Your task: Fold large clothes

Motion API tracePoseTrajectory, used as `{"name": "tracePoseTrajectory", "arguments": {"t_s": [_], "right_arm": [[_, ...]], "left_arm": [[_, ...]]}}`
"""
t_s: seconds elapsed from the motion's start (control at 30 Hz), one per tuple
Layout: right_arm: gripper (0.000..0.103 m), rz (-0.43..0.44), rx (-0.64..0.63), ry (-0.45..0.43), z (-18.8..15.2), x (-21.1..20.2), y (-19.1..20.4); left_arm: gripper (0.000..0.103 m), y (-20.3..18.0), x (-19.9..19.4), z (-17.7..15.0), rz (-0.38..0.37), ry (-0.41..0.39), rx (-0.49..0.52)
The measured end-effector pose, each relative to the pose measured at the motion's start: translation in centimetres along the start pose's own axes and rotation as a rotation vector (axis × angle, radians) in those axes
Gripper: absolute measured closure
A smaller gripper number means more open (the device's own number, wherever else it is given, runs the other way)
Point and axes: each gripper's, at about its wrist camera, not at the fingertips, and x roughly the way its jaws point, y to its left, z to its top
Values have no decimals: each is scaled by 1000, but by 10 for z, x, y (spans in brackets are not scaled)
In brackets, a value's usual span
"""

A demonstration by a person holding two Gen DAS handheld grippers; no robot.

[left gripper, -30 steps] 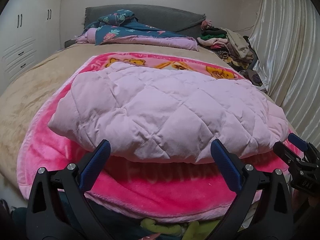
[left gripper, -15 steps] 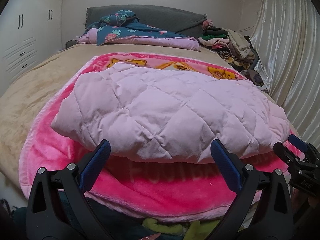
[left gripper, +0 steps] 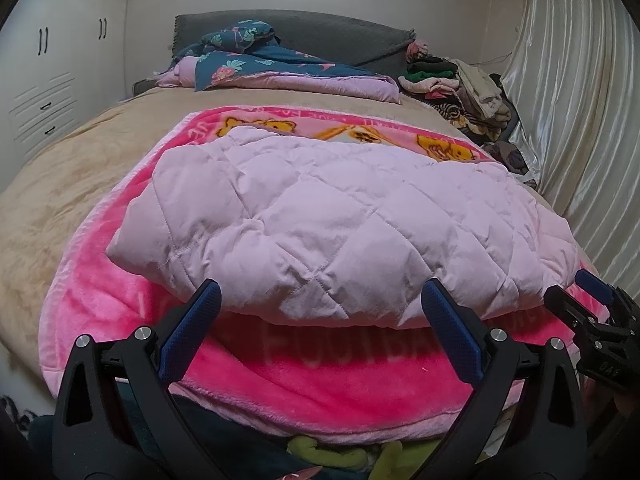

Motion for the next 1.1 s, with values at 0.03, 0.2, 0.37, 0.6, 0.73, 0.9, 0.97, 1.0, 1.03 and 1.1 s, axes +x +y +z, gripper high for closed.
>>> {"name": "tracePoseTrajectory", "arguments": {"t_s": [0.03, 0.2, 0.37, 0.6, 0.73, 0.9, 0.97, 1.0, 1.03, 1.1], "right_arm": [[4, 0, 1, 1, 0, 0, 0], [4, 1, -3, -1, 0, 0, 0], [4, -3, -1, -4, 0, 0, 0], [4, -5, 1, -1, -1, -2, -1], [4, -3, 1, 1, -1, -2, -3], [4, -2, 1, 0, -2, -2, -3], [4, -1, -1, 1, -2, -3, -3], [4, -1, 0, 1, -1, -2, -3], [4, -2, -2, 0, -1, -3, -2], [4, -2, -2, -2, -1, -4, -2]], "left_arm": [[9, 1, 0, 1, 1, 1, 0], [9, 1, 0, 1, 0, 0, 0], [9, 1, 0, 0, 0, 2, -1], [9, 1, 0, 0, 3, 3, 1], [9, 4, 0, -1, 6, 5, 5], [9, 5, -2, -1, 0, 10, 2], [9, 6, -2, -1, -3, 9, 0], [9, 4, -1, -1, -1, 9, 2], [9, 6, -1, -1, -1, 9, 2], [9, 4, -1, -1, -1, 10, 2]]}}
